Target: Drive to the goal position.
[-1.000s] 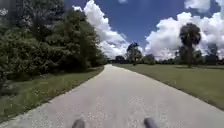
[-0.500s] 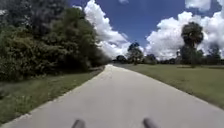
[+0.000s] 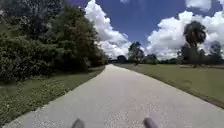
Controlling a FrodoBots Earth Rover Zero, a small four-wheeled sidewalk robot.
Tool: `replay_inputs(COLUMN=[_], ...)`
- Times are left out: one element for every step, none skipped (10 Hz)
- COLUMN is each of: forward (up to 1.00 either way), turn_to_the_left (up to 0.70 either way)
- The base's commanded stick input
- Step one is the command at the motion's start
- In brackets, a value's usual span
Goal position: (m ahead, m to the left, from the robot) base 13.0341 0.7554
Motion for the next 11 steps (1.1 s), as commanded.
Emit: replay_inputs(forward=[0.70, 0.70, 0.70, 0.70, 0.70, 0.70, 0.70, 0.70, 0.70, 0.70, 0.70], turn_to_the_left=[0.02, 0.02, 0.02, 0.02, 0.02, 0.02, 0.02, 0.02, 0.02, 0.02, 0.02])
